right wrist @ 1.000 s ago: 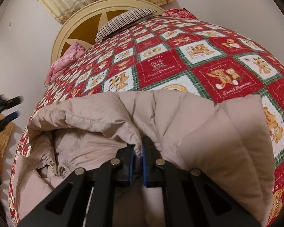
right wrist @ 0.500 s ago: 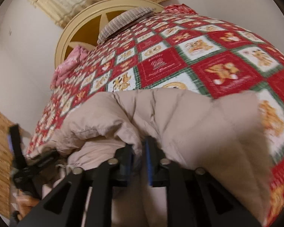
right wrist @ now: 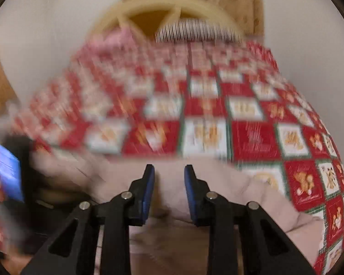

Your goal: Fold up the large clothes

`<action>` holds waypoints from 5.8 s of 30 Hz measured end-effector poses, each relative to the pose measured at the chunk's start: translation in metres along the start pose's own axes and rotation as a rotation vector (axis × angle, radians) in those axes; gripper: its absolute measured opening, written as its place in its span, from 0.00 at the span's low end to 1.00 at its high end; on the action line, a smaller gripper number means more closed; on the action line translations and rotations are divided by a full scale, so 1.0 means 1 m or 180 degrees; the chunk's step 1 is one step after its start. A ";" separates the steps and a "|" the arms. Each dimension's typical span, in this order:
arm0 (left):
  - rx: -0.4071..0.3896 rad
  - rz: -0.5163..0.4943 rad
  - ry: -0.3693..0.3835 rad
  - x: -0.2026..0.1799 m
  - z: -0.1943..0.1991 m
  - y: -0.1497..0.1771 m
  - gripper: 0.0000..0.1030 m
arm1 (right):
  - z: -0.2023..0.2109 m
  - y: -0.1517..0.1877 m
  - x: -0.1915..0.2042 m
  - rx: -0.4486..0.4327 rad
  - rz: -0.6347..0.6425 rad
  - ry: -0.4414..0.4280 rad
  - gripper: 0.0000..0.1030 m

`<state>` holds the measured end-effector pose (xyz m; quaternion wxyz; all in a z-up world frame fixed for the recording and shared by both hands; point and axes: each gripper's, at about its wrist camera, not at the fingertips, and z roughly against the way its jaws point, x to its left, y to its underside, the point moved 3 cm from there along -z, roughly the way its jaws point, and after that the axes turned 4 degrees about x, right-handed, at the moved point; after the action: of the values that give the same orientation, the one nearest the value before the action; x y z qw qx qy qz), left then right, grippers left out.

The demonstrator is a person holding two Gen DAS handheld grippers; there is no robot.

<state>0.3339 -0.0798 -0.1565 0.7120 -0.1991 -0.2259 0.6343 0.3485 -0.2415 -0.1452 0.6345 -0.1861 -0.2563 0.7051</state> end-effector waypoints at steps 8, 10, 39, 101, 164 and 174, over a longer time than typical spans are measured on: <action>0.0038 0.0075 0.0094 0.004 -0.003 -0.001 0.74 | -0.015 0.032 -0.013 0.0047 -0.0210 -0.0338 0.26; 0.0040 0.0066 0.0076 0.004 -0.004 -0.001 0.74 | -0.015 0.033 -0.006 0.0050 -0.0109 -0.0194 0.26; 0.0064 -0.0014 -0.0141 0.001 -0.004 0.001 0.79 | -0.023 0.028 0.014 0.0104 0.0301 0.0452 0.38; 0.0001 0.0631 0.1767 0.162 0.288 0.406 0.81 | 0.279 0.413 -0.052 0.0148 -0.1035 -0.0201 0.60; -0.0551 0.1917 0.1744 0.183 0.230 0.106 0.13 | 0.306 0.107 -0.096 -0.1436 -0.1079 -0.0312 0.13; 0.0090 0.2155 0.1469 0.170 0.105 0.104 0.16 | 0.136 0.112 -0.127 -0.0825 -0.1358 0.0003 0.19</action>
<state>0.2046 0.1013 -0.1183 0.4977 -0.3895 0.0269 0.7745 0.1948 -0.3915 -0.1110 0.7399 -0.2079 -0.3778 0.5163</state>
